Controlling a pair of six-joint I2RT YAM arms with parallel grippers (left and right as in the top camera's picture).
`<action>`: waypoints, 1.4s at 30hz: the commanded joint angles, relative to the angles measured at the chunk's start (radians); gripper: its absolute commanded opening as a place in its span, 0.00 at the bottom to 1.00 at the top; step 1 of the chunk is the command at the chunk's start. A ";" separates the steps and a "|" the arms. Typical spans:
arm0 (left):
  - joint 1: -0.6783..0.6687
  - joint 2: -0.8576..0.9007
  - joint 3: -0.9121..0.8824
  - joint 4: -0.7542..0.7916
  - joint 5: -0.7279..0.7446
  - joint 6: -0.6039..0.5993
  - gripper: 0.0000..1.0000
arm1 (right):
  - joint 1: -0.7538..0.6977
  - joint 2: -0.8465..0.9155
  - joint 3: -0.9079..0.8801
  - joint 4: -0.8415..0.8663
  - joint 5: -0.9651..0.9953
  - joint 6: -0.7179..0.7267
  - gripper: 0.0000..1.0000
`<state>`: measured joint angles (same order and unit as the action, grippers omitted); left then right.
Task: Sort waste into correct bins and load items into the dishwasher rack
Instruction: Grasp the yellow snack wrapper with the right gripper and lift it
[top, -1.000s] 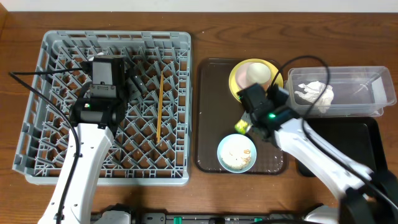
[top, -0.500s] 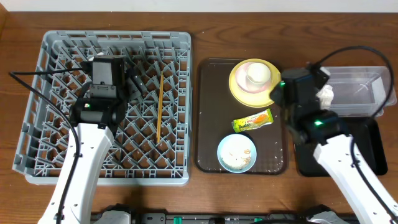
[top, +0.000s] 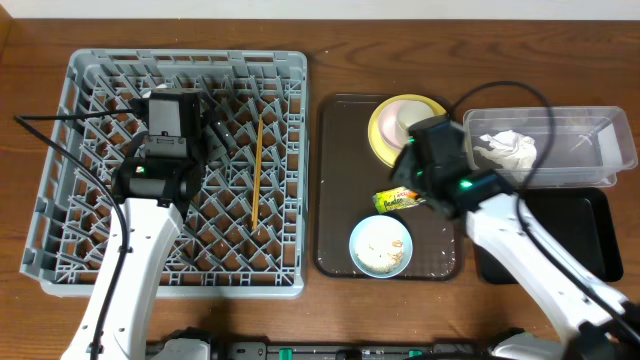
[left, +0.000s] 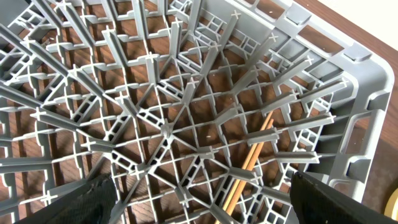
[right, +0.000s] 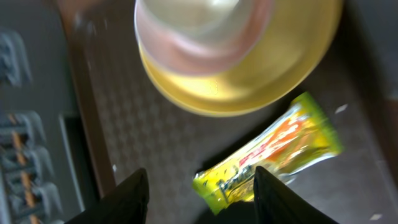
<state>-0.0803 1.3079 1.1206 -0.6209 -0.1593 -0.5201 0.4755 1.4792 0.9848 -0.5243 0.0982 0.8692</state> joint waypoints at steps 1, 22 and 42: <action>0.003 -0.002 0.009 0.001 -0.002 0.002 0.91 | 0.029 0.066 0.008 -0.002 0.008 0.023 0.49; 0.003 -0.002 0.009 0.001 -0.002 0.002 0.91 | 0.029 0.330 0.008 -0.013 0.025 0.129 0.53; 0.003 -0.002 0.009 0.001 -0.002 0.002 0.91 | 0.029 0.215 0.008 -0.011 0.026 0.098 0.01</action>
<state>-0.0803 1.3079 1.1206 -0.6209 -0.1596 -0.5201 0.5014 1.7706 0.9981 -0.5404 0.1207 0.9833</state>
